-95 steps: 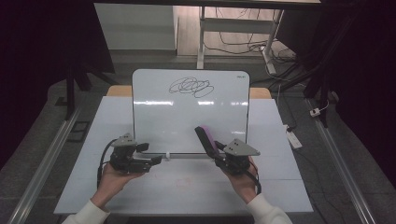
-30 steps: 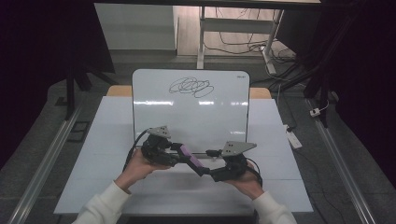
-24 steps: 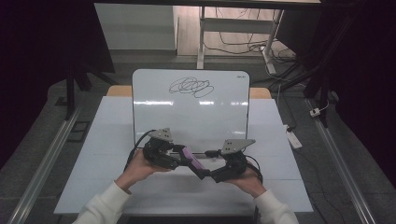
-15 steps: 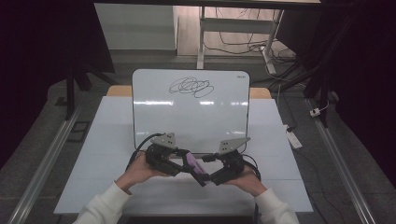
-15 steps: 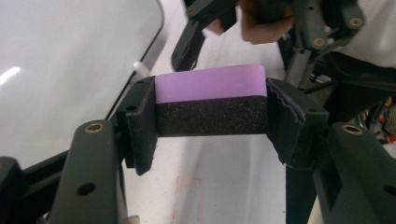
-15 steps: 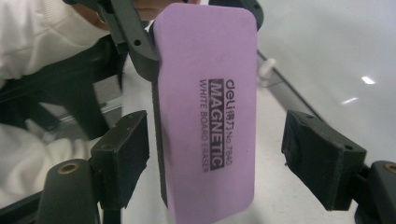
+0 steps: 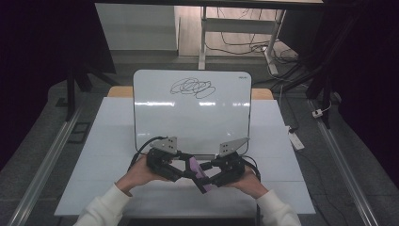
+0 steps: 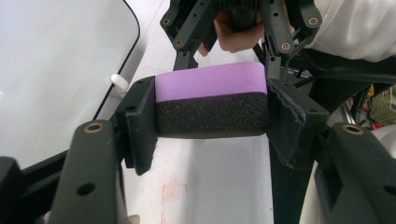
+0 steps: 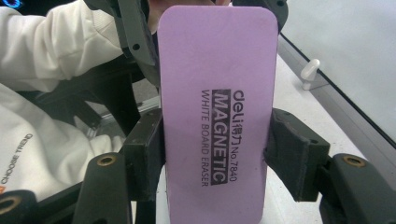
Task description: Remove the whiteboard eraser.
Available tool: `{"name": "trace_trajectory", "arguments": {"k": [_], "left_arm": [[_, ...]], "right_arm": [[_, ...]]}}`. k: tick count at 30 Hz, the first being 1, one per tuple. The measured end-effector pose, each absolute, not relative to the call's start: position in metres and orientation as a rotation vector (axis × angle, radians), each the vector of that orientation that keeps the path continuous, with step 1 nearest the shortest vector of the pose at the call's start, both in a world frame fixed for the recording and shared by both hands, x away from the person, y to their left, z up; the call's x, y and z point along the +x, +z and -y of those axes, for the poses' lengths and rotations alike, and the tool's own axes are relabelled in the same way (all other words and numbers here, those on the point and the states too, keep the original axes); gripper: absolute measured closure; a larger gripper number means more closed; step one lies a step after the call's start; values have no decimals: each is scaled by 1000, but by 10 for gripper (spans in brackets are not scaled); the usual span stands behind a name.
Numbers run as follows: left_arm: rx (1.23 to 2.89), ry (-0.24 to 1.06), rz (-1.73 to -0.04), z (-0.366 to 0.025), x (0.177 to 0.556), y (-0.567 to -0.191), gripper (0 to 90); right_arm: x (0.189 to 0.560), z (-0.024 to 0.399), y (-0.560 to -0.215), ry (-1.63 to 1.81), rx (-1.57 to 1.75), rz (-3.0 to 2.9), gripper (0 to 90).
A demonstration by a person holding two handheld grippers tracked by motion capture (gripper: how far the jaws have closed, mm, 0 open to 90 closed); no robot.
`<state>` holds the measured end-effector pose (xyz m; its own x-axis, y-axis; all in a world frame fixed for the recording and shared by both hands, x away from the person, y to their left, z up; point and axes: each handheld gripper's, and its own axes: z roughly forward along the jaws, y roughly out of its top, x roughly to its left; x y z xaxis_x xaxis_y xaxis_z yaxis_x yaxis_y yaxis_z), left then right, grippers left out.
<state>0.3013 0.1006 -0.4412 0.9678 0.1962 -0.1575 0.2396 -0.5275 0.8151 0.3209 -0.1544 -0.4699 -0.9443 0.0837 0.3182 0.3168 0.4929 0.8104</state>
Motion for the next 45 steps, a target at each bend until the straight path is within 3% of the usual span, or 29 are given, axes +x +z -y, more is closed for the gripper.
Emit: {"name": "trace_trajectory", "arguments": {"k": [3,6,10,32,45], "left_arm": [[2130,-29,-347,-101,301,-442,375],[2111,24,-464,-105,301,-442,253],[2055,60,-655,-124,298,-439,222],[1958,231,-985,-226,241,-468,219],[1968,250,-1086,-239,238,-494,204]], "right_arm": [[320,154,-468,-1435,-352,2537,398],[319,155,-466,-1470,-402,2605,399],[318,155,-464,-1513,-475,2699,399],[316,177,-436,-1808,-834,2889,399],[322,182,-429,-1948,-987,2912,400]]}}
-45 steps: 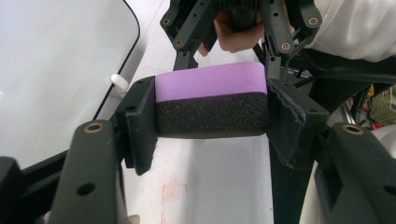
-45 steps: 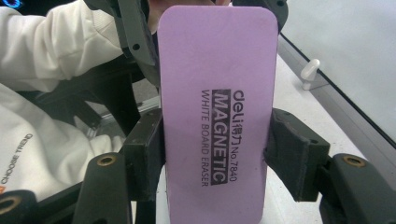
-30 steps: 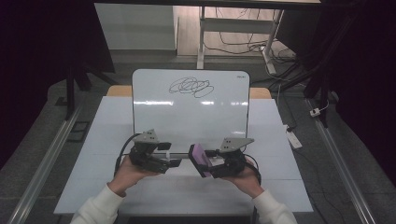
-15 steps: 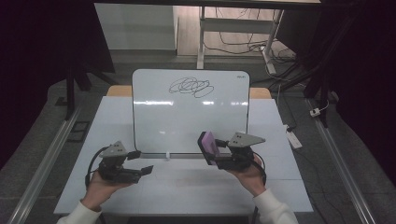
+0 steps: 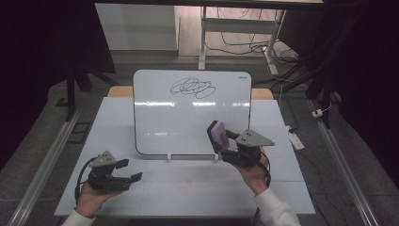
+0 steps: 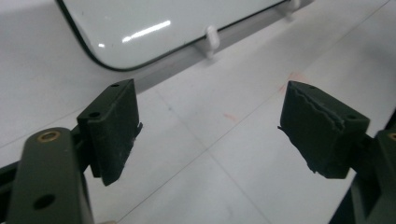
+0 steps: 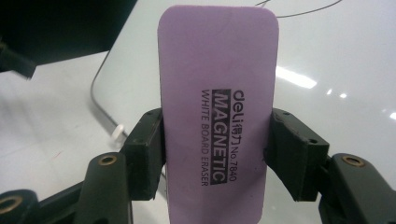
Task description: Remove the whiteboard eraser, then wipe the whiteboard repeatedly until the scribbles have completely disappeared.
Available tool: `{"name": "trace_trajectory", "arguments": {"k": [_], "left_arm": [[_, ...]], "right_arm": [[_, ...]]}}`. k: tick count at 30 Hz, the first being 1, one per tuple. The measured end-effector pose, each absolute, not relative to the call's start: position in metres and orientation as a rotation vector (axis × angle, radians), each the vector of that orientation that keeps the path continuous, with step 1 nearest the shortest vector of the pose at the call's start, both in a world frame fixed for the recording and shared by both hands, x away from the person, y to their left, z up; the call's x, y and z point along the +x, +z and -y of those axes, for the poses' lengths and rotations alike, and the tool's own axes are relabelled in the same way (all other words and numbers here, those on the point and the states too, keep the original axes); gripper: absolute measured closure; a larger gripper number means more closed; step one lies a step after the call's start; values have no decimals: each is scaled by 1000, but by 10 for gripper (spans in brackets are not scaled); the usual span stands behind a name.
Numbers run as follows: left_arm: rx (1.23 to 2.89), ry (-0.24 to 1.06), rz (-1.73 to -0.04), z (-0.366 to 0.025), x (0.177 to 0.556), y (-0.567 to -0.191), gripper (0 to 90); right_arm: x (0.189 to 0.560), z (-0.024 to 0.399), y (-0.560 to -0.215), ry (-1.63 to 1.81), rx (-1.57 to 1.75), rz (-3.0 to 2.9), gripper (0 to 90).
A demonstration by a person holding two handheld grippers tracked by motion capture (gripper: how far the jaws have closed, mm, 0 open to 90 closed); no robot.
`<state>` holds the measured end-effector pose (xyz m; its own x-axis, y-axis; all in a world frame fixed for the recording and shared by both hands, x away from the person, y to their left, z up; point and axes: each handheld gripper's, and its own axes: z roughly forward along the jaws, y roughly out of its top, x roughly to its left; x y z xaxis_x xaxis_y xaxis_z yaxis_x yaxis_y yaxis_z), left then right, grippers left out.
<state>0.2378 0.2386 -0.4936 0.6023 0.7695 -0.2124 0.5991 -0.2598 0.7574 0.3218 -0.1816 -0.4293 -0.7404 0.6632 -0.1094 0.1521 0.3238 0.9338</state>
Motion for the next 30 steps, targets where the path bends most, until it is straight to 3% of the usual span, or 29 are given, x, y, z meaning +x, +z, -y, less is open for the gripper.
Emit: {"name": "trace_trajectory", "arguments": {"k": [16,30], "left_arm": [[1956,245,-1098,-243,242,-497,197],[1959,217,-1103,-245,245,-502,196]], "right_arm": [[335,177,-397,1349,773,-1988,400],[393,162,-368,1246,888,-1884,400]]}}
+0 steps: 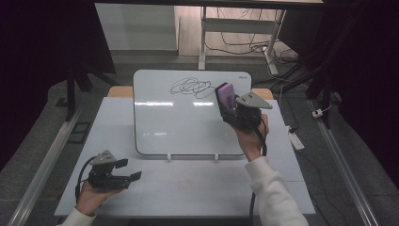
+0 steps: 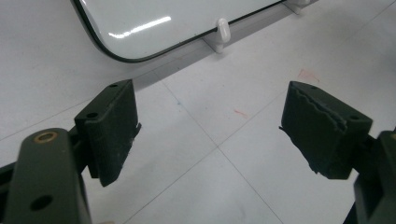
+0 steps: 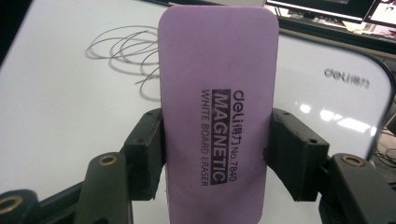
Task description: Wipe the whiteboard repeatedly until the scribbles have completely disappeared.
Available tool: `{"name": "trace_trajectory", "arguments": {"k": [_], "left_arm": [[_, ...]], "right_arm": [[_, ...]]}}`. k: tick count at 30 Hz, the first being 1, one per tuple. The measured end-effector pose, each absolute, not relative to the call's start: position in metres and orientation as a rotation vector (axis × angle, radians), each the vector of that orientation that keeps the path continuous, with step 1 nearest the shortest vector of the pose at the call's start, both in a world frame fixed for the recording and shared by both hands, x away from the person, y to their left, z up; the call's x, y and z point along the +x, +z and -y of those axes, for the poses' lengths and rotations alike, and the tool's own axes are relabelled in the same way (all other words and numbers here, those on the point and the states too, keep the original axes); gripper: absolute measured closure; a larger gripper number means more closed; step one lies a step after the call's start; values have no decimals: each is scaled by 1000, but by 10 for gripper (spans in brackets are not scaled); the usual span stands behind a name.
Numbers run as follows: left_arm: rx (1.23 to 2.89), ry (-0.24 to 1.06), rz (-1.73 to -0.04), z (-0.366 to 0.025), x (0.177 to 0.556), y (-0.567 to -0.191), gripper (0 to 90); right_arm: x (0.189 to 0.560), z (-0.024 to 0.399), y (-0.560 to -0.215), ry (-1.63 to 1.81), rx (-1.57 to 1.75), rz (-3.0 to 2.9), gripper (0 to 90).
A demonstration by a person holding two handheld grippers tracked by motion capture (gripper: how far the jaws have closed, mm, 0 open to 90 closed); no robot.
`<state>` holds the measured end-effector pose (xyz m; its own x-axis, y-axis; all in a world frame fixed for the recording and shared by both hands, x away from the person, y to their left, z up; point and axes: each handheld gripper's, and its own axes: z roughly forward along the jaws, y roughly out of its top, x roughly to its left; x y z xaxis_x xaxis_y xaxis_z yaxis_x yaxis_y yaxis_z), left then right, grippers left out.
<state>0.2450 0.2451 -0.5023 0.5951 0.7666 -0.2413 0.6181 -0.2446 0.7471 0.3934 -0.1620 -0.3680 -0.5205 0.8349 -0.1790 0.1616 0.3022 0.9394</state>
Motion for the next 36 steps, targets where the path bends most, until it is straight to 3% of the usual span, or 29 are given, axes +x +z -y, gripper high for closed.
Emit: {"name": "trace_trajectory", "arguments": {"k": [15,29,36], "left_arm": [[1942,207,-1103,-248,245,-500,195],[1947,208,-1091,-244,244,-499,195],[1939,208,-1102,-247,244,-500,195]], "right_arm": [[434,134,-355,1148,916,-1829,400],[434,76,-370,1124,781,-1934,402],[442,101,-358,1124,860,-1863,402]]}}
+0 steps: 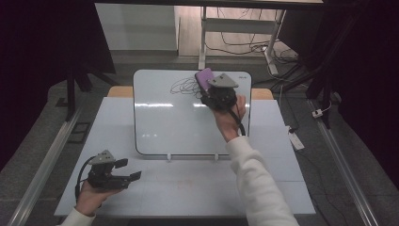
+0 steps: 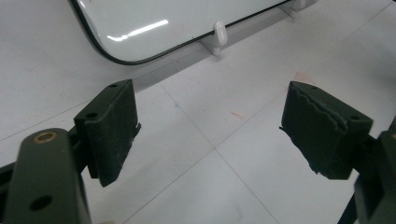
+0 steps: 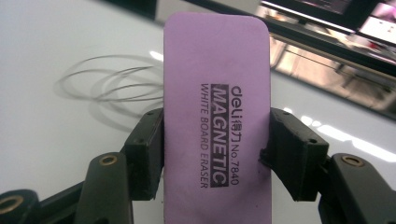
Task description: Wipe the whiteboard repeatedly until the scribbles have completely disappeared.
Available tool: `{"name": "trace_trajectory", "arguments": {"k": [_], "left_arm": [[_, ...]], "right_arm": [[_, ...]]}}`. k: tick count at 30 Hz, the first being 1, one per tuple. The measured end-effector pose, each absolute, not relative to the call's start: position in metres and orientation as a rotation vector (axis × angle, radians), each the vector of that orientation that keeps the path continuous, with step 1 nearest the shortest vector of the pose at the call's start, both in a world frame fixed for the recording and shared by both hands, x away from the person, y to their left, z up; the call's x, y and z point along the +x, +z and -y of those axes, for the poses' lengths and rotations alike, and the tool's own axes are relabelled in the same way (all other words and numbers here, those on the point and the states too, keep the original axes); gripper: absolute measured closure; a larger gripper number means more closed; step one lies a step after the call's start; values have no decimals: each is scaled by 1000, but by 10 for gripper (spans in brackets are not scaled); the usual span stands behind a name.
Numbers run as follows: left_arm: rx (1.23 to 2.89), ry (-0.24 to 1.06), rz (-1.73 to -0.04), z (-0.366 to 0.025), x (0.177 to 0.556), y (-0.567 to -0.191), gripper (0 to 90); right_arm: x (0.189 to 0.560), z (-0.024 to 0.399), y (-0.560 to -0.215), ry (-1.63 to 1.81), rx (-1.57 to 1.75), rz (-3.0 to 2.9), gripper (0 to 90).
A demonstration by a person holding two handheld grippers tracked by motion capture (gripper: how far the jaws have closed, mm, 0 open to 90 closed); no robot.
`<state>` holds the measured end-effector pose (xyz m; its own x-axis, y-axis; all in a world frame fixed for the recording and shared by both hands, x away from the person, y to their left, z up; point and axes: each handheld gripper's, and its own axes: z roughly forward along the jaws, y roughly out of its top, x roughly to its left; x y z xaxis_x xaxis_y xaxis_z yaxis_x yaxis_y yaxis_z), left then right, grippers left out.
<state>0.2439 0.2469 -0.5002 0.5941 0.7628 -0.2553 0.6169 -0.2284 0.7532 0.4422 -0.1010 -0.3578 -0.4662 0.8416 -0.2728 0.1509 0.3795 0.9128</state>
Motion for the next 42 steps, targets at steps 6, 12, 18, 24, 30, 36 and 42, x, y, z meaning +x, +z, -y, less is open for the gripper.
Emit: {"name": "trace_trajectory", "arguments": {"k": [6,12,18,24,30,36,42], "left_arm": [[1936,218,-1103,-248,243,-500,196],[1937,217,-1101,-247,242,-500,196],[1940,217,-1101,-247,242,-500,195],[1932,221,-1109,-250,241,-500,196],[1933,221,-1111,-250,242,-500,196],[1934,222,-1106,-249,242,-500,196],[1934,219,-1109,-250,242,-500,196]], "right_arm": [[450,104,-355,1097,885,-1830,402],[444,59,-366,1075,781,-1907,403],[436,39,-370,1055,698,-1954,403],[444,66,-360,1061,790,-1888,403],[446,66,-360,1056,812,-1869,403],[429,12,-379,1061,671,-1979,403],[425,5,-383,1066,644,-2002,403]]}}
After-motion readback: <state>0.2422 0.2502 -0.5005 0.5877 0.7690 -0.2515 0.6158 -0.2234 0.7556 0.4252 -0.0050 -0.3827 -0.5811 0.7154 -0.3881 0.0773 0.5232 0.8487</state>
